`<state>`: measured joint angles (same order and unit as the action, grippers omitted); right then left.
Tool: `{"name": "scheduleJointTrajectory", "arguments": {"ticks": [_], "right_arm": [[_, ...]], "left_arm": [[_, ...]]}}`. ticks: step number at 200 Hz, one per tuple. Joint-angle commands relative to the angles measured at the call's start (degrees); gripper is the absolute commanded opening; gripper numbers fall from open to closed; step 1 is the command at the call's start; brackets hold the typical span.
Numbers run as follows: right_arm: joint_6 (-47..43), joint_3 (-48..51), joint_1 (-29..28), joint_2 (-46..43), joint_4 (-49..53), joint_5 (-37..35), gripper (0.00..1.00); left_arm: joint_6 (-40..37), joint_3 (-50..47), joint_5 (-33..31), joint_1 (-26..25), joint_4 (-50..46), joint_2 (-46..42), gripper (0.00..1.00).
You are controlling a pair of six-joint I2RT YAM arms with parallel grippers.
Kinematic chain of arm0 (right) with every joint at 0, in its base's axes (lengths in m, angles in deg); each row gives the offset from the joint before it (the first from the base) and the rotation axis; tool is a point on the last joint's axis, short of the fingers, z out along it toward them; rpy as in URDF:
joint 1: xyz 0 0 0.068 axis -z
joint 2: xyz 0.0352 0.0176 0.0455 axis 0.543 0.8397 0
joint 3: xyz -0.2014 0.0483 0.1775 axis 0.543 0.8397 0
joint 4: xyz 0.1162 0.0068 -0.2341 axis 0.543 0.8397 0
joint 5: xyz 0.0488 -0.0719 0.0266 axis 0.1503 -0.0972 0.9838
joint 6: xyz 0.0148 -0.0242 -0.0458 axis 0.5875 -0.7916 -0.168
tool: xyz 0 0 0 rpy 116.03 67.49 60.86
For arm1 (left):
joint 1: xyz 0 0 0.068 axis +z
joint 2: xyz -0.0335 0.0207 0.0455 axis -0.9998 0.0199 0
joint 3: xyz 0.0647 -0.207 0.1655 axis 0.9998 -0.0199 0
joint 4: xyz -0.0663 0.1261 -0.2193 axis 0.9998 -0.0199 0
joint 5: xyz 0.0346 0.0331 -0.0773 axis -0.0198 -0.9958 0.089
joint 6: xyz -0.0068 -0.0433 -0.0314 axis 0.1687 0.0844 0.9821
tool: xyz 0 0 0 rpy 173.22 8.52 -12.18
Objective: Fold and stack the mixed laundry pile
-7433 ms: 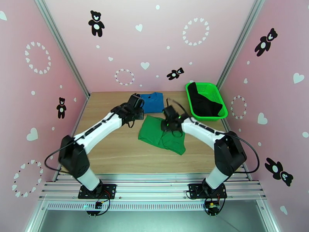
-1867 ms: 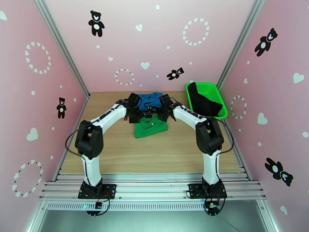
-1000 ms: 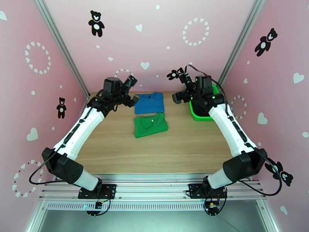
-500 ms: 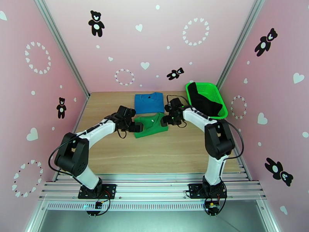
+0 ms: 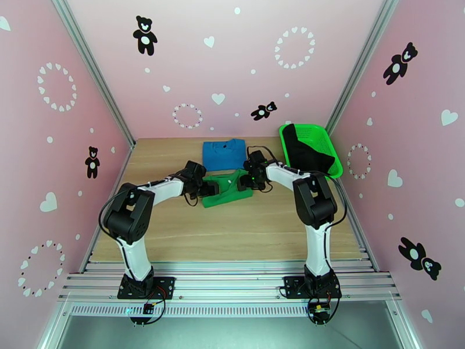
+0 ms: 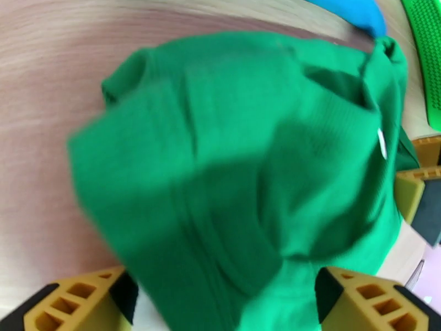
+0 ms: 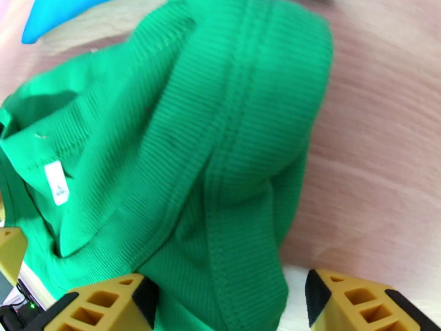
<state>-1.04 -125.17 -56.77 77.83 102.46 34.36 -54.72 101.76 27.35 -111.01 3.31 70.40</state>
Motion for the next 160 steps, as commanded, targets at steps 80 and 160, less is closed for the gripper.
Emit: {"name": "scheduleJointTrajectory", "arguments": {"ticks": [80, 160], "right_arm": [[4.62, 4.64, -2.57, 3.82, -5.11, 3.44, 0.02], [3.13, 2.76, -2.56, -10.02, 0.76, -1.26, 0.0]], "left_arm": [[2.43, 3.14, 1.32, -4.51, 3.49, 12.84, 0.0], [-2.9, 9.0, -9.6, -4.62, -14.89, -9.38, 0.0]]}}
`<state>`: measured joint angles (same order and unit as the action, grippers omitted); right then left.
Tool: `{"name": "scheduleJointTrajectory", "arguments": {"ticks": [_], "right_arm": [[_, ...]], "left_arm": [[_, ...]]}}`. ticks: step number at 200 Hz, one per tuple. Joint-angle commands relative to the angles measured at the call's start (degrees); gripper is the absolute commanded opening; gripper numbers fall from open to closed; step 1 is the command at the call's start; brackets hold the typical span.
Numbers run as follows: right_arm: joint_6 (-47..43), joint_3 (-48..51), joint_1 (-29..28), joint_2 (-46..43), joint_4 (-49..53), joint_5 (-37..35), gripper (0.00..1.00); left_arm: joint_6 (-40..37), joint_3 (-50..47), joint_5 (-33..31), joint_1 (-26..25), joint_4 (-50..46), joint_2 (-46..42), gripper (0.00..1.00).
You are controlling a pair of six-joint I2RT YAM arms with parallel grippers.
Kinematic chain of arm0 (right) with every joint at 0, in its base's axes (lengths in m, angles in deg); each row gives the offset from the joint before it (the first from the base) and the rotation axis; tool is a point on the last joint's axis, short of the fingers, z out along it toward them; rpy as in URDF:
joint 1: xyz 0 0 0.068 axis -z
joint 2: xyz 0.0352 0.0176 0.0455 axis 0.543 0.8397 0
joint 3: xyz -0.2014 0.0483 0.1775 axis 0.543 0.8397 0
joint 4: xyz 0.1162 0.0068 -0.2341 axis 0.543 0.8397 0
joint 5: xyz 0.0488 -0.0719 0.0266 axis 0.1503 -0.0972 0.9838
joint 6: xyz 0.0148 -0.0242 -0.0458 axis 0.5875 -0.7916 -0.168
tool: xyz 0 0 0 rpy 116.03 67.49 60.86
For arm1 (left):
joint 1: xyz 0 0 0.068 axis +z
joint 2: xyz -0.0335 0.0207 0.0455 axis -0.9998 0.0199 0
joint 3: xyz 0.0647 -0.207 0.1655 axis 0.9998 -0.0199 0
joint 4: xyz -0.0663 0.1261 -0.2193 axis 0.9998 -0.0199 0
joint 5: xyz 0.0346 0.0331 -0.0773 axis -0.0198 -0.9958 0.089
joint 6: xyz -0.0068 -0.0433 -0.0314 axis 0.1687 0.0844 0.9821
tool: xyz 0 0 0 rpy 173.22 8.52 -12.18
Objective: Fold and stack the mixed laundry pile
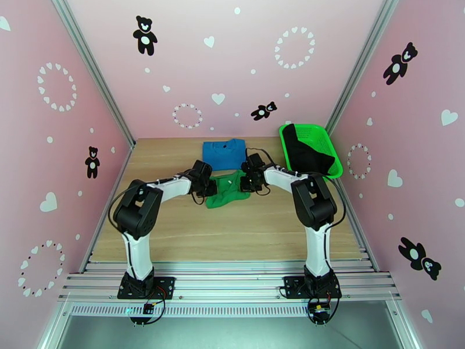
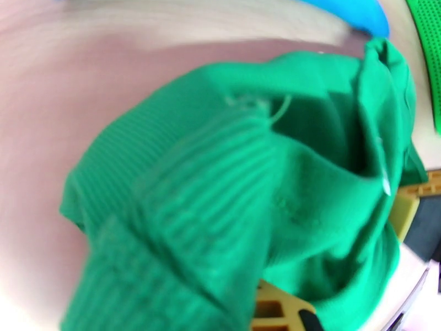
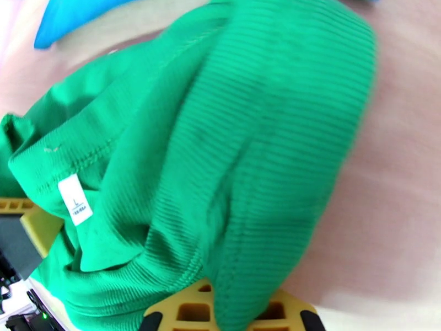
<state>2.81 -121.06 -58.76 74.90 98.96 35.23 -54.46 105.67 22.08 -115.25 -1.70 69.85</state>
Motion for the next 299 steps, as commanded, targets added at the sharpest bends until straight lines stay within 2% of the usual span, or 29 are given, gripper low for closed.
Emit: {"name": "scheduleJointTrajectory", "arguments": {"ticks": [1, 42, 77, 99, 117, 176, 205, 209, 217, 241, 255, 271, 299], "right_arm": [[-0.81, -1.54, -0.53, -7.28, 4.36, -2.2, 0.0], [-4.0, -10.8, -0.52, -11.01, 8.34, -5.12, 0.0], [-7.62, -23.66, -0.13, -4.9, 11.8, -7.53, 0.0], [-9.04, -31.42, 0.72, 2.05, 11.59, -8.66, 0.0], [-9.91, -38.2, 1.79, 8.62, 11.25, -8.9, 0.0], [-9.32, -61.81, 4.99, 30.24, 13.77, -8.21, 0.0], [-8.14, -65.11, 5.88, 36.0, 12.76, -8.01, 0.0], [-7.96, -65.11, 6.04, 36.41, 12.39, -7.85, 0.0], [-7.47, -65.11, 6.26, 37.17, 11.84, -7.39, 0.01], [-6.26, -65.11, 6.85, 37.81, 10.97, -5.68, 0.44], [-6.76, -65.11, 6.98, 36.54, 11.13, -6.86, 0.58], [-7.73, -65.06, 7.4, 33.51, 11.74, -8.82, 0.72], [-9.08, -64.87, 9.33, 25.31, 14.41, -10.14, 0.75]], "left_arm": [[-3.31, 5.34, -4.45, -0.4, -10.13, -9.0, 0.0], [-7.28, 17.67, -6.48, 0.53, -17.77, -9.99, 0.0], [-10.85, 29.33, -6.93, 3.91, -19.62, -3.54, 0.0], [-13.76, 38.19, -7.56, 6.2, -19.91, 3.6, 0.0], [-15.12, 46.66, -5.51, 8.1, -20.3, 11.09, 0.0], [-13.03, 74.97, -2.95, 11.07, -25.49, 36.33, 0.0], [-11.31, 79.4, -2.44, 11.78, -25.04, 43.84, 0.0], [-11.01, 79.38, -2.45, 11.96, -24.58, 44.38, 0.05], [-10.49, 79.42, -2.14, 12.26, -23.83, 45.51, 0.22], [-9.69, 79.41, 0.48, 13.33, -21.87, 47.04, 0.72], [-10.0, 79.42, 2.9, 13.72, -20.74, 46.4, 0.96], [-10.96, 80.03, 3.66, 13.91, -19.95, 44.16, 0.98], [-13.52, 82.85, 1.91, 14.15, -21.47, 37.22, 0.98]]}}
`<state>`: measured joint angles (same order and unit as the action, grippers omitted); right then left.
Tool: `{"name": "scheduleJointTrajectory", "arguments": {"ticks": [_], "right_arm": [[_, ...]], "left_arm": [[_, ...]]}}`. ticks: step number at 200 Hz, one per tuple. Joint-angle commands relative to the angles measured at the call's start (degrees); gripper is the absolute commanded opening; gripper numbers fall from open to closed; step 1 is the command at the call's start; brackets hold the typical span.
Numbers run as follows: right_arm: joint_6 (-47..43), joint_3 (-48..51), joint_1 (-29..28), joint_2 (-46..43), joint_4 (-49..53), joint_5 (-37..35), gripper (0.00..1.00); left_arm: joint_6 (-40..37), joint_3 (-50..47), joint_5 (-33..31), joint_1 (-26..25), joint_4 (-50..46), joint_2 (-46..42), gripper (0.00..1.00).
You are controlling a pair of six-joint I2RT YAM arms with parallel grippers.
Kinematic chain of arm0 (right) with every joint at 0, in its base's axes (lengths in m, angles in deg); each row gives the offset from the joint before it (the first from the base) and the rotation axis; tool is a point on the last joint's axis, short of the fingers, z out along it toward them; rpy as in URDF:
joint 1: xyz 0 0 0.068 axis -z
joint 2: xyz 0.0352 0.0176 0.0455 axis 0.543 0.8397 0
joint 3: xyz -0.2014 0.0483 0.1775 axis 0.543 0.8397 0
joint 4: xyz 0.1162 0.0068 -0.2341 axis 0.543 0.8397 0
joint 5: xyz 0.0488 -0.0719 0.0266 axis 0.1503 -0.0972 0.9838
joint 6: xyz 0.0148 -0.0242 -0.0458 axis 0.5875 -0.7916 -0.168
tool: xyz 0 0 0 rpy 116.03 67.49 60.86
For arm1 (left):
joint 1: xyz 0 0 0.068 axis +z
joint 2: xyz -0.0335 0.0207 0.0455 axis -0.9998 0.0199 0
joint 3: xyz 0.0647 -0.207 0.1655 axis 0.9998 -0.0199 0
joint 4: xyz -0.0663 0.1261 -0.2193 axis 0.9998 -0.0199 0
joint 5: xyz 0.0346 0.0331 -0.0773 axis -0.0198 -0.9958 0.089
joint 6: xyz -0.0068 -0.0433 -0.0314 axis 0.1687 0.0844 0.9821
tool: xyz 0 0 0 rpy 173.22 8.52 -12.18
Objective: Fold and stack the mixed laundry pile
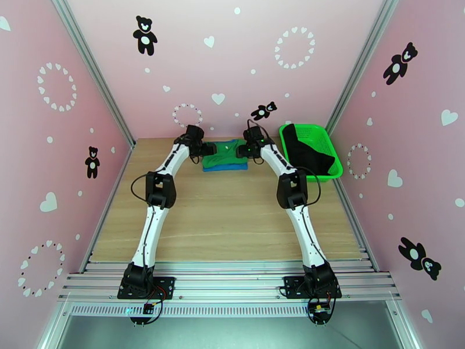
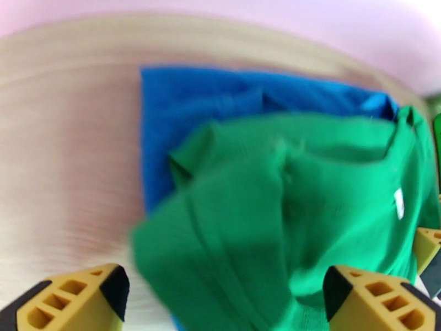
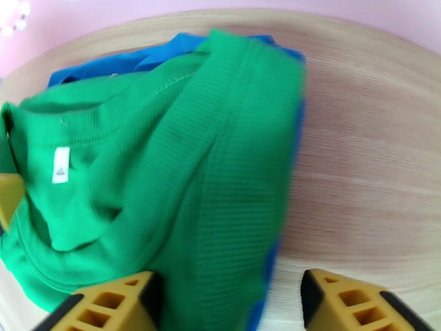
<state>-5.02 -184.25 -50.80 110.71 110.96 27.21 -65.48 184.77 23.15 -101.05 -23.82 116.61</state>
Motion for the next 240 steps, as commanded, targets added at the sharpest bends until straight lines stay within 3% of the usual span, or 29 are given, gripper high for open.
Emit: {"name": "scheduleJointTrajectory", "arguments": {"ticks": [1, 30, 51, 84, 104, 125, 153, 212, 240], "right_arm": [[-1.3, -1.67, 1.38, -10.84, 2.58, -2.18, 0.75], [-5.6, 2.16, 3.08, -23.37, 6.77, -5.29, 0.79], [-9.03, 12.46, 4.49, -34.74, 5.41, -11.91, 0.98], [-8.31, 26.11, 13.44, -43.96, 2.69, -10.64, 0.99], [-6.15, 27.35, 18.71, -42.57, 4.75, -7.92, 0.99], [-5.76, 28.05, 21.51, -39.23, 4.86, -6.36, 0.99], [-5.06, 26.61, 22.82, -32.26, 5.12, -5.32, 0.99], [2.32, 24.1, 23.84, -18.79, 3.17, -6.14, 0.99], [4.91, 24.27, 24.28, -15.67, 1.32, -5.77, 0.9]], "left_arm": [[-2.62, 3.84, 0.77, -0.04, 0.57, -9.87, 0.98], [-4.29, -0.16, 1.65, -0.06, 1.29, -23.35, 0.98], [-3.51, -13.24, 6.9, -0.08, 8.83, -37.12, 0.98], [2.81, -32.38, 7.79, -0.03, 17.53, -53.85, 0.98], [1.92, -38.02, 11.94, -0.01, 15.36, -58.24, 0.98], [0.71, -40.51, 13.77, -0.03, 12.55, -60.23, 0.89], [0.55, -50.04, 11.17, -0.01, 15.87, -67.05, 0.91], [-0.7, -63.26, 5.86, -0.09, 13.66, -79.76, 0.95], [-0.71, -67.72, 3.77, -0.16, 13.33, -84.36, 0.96]]}}
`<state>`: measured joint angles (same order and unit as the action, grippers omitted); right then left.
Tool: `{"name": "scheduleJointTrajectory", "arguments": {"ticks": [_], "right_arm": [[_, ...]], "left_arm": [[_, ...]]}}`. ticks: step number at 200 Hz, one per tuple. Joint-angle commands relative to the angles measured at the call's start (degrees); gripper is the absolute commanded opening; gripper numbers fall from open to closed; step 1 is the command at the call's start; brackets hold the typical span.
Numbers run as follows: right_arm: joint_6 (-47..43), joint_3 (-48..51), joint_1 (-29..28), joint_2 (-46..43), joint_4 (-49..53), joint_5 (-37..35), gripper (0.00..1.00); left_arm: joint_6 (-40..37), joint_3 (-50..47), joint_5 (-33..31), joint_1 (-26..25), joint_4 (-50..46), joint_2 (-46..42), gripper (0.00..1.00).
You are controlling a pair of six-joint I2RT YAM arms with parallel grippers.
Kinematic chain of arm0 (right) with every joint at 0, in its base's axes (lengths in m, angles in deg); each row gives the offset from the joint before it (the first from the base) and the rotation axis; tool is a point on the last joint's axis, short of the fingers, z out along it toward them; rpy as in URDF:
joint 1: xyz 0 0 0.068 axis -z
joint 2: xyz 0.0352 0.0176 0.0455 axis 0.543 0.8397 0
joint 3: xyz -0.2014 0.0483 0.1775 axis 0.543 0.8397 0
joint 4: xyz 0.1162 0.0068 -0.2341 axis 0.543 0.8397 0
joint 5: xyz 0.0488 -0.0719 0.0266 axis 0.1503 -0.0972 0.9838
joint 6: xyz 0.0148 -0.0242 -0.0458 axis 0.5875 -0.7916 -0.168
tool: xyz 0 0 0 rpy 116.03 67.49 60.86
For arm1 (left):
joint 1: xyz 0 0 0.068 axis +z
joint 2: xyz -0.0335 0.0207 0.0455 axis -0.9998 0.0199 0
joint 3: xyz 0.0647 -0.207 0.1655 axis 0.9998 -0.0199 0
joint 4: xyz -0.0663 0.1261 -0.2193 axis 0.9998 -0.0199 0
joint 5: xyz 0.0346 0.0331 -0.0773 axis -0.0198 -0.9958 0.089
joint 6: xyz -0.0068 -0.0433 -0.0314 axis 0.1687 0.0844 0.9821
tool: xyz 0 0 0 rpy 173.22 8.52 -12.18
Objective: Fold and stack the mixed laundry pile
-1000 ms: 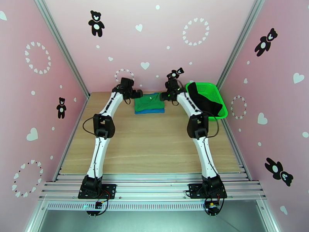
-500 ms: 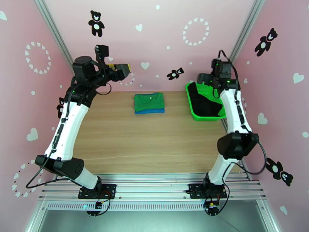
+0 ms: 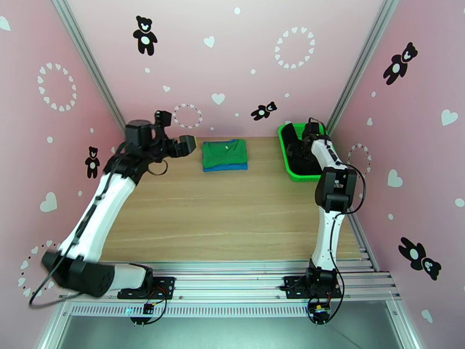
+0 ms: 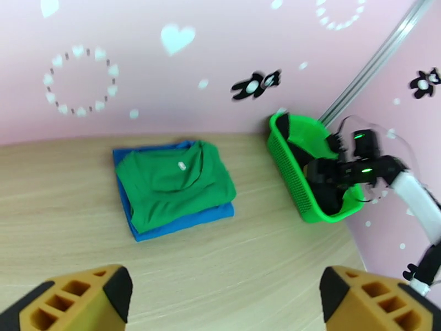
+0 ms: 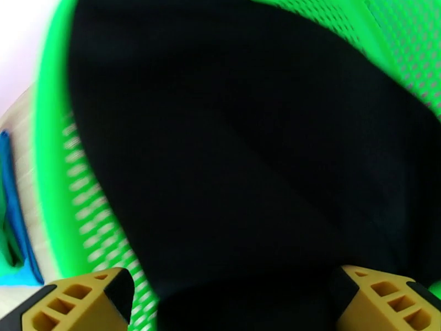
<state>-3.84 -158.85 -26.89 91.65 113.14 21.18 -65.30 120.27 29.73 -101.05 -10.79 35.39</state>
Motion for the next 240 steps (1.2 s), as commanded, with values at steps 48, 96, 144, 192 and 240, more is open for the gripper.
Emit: {"name": "scheduleJointTrajectory", "arguments": {"ticks": [48, 96, 144, 192, 240], "right_arm": [[5.21, 0.22, 2.22, 3.79, -2.65, 5.41, 0.28], [1.67, 3.01, 4.02, -9.97, -3.77, 8.54, 0.0], [0.03, -0.42, 3.87, -28.23, -5.09, 13.78, 0.0], [0.36, -10.77, 1.6, -35.47, -1.22, 24.72, 0.0], [-2.89, -9.52, -10.13, -37.99, 2.97, 26.84, 0.0]], "left_arm": [[-0.18, -4.64, -4.86, -0.3, -1.88, -6.64, 0.96], [0.43, -5.39, -7.85, -0.38, -4.58, -6.04, 0.94], [1.29, -8.37, -9.23, -1.06, -3.93, -6.01, 0.93], [1.06, -8.21, -11.09, -1.84, -6.34, -6.48, 0.94], [0.98, -8.83, -13.89, -2.23, -8.99, -8.07, 0.93]]}}
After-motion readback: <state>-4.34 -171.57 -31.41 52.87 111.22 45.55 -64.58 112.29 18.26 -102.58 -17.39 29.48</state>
